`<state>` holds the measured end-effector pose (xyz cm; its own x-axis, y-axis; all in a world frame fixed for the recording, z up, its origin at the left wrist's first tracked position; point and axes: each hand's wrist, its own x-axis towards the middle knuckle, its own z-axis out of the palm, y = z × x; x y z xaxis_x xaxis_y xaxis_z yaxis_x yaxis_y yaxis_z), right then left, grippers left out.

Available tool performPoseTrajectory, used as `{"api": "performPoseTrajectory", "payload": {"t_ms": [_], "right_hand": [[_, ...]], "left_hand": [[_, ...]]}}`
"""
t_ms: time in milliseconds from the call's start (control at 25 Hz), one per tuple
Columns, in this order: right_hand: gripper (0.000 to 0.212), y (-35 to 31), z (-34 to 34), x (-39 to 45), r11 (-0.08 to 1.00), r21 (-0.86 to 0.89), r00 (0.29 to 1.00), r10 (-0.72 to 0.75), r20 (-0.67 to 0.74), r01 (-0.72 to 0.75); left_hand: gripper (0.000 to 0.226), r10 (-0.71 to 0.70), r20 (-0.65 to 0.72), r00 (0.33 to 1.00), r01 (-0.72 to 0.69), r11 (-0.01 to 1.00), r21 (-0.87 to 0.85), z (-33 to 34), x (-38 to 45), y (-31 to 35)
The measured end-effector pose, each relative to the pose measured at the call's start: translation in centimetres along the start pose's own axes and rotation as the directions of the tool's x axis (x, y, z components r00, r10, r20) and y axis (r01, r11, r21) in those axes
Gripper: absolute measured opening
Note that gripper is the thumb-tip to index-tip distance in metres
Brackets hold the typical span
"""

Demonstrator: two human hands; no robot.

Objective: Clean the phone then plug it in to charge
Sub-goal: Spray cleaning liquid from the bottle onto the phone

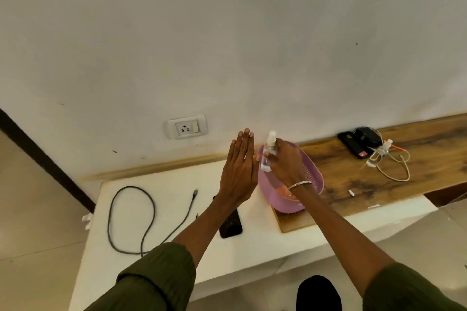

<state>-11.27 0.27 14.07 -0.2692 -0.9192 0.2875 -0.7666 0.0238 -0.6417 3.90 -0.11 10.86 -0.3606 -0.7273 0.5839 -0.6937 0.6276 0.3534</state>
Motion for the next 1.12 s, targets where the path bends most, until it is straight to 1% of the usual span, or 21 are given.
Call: {"api": "performPoseTrajectory", "payload": {"t_ms": [120, 240, 280, 360, 400, 480, 600, 680, 880, 1000, 1080, 1120], "right_hand": [[0.026, -3.5, 1.4, -2.4, 0.997, 0.046, 0.996, -0.060, 0.065, 0.057], [0.023, -6.5, 2.9, -5.0, 0.985, 0.091, 0.982, -0.153, 0.109, 0.144], [0.023, -7.2, 3.3, -5.6, 0.982, 0.113, 0.978, -0.168, 0.126, 0.154], [0.026, -8.7, 4.4, -6.9, 0.976, 0.169, 0.966, -0.170, 0.192, 0.138], [0.028, -9.4, 4.8, -7.4, 0.975, 0.187, 0.962, -0.160, 0.223, 0.119], [0.030, -10.6, 5.6, -8.3, 0.971, 0.217, 0.952, -0.156, 0.265, 0.099], [0.027, -12.1, 6.5, -9.3, 0.952, 0.280, 0.924, -0.211, 0.318, 0.121], [0.025, -12.9, 6.9, -9.7, 0.941, 0.318, 0.915, -0.227, 0.333, 0.118], [0.032, -13.4, 7.2, -10.0, 0.934, 0.342, 0.905, -0.229, 0.358, 0.101], [0.047, -13.2, 7.4, -10.2, 0.927, 0.364, 0.910, -0.228, 0.346, 0.094], [0.059, -12.9, 7.5, -10.4, 0.928, 0.357, 0.916, -0.228, 0.330, 0.102], [0.060, -12.8, 7.5, -10.4, 0.930, 0.352, 0.923, -0.225, 0.313, 0.107]], "left_hand": [[0.057, -0.023, -0.036, 0.999, 0.022, 1.000, -0.021, -3.5, -0.5, -0.4], [0.051, -0.030, -0.020, 0.999, 0.030, 0.999, -0.017, -6.3, -2.3, -1.9], [0.050, -0.053, 0.003, 0.999, 0.053, 0.997, -0.048, -7.0, -3.0, -2.5], [0.044, -0.146, 0.045, 0.988, 0.151, 0.977, -0.152, -8.7, -4.6, -3.5], [0.038, -0.201, 0.053, 0.978, 0.207, 0.958, -0.198, -9.5, -5.3, -4.0], [0.029, -0.293, 0.014, 0.956, 0.283, 0.908, -0.309, -10.8, -6.2, -4.7], [0.028, -0.407, -0.009, 0.913, 0.344, 0.783, -0.519, -12.1, -6.9, -5.2], [0.028, -0.442, 0.011, 0.897, 0.363, 0.722, -0.589, -12.8, -6.9, -5.2], [0.024, -0.433, 0.006, 0.901, 0.331, 0.680, -0.654, -13.8, -6.8, -5.2], [0.020, -0.511, -0.032, 0.859, 0.366, 0.656, -0.660, -13.5, -6.8, -4.7], [0.018, -0.553, -0.093, 0.828, 0.376, 0.670, -0.641, -13.0, -6.5, -4.4], [0.017, -0.564, -0.130, 0.816, 0.372, 0.683, -0.628, -12.7, -6.5, -4.1]]}}
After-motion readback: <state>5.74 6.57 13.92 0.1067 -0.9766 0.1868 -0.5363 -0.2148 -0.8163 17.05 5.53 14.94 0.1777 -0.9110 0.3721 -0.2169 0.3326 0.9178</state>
